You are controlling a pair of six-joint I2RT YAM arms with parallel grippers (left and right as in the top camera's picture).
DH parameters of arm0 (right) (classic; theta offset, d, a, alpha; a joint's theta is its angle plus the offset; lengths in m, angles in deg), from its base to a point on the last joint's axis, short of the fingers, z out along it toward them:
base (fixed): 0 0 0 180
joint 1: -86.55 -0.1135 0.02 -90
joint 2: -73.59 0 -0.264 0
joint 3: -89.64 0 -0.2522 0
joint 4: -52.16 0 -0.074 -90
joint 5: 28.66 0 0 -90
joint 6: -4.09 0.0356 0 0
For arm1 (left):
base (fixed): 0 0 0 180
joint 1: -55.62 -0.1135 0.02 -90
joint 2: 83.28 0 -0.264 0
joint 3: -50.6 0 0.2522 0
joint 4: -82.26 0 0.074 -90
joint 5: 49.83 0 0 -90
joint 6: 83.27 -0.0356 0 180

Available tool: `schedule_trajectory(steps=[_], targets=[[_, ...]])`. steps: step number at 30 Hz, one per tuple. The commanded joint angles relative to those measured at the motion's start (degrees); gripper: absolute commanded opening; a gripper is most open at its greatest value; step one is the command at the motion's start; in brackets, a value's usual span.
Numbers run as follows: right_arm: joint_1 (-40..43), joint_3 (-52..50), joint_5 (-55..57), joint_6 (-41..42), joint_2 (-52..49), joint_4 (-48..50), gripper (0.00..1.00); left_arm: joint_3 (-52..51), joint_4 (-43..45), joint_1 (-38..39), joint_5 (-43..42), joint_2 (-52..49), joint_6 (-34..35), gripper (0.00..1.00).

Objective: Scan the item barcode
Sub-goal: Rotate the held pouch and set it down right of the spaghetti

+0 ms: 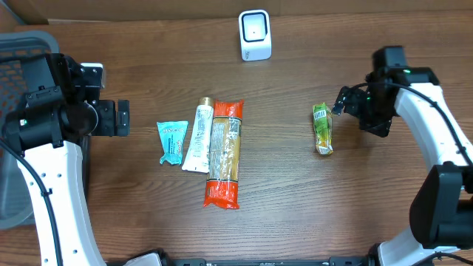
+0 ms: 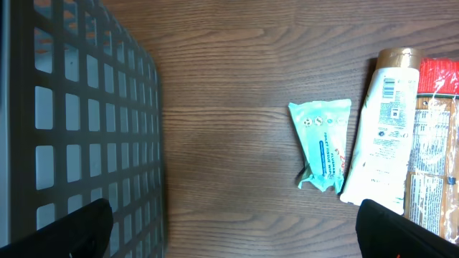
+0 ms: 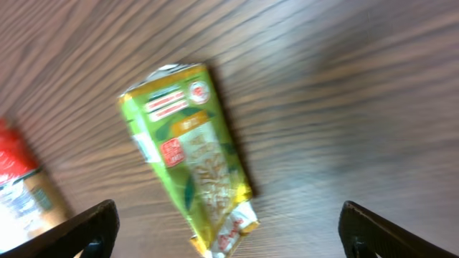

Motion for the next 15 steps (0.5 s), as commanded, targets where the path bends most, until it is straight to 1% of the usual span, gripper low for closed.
schedule_trajectory(steps=[1,5,10,12,15], targets=[[0.98,-4.83,-14.64,-8.22,-1.92,2.69,0.99,0.31,0.02,-0.2,-0.46,0.37,-0.87,1.0],[0.81,-10.51,-16.55,-8.68,-2.54,8.46,1.0,0.31,0.02,-0.2,-0.46,0.37,-0.87,1.0],[0.81,-15.56,-16.72,-8.41,-3.89,14.97,0.98,0.31,0.02,-0.2,-0.46,0.37,-0.87,1.0],[0.7,-16.68,-17.4,-8.44,-4.48,16.63,0.95,0.31,0.02,-0.2,-0.46,0.37,-0.87,1.0],[0.33,-17.62,-19.39,-8.39,-5.38,19.08,0.86,0.31,0.02,-0.2,-0.46,0.37,-0.87,1.0]])
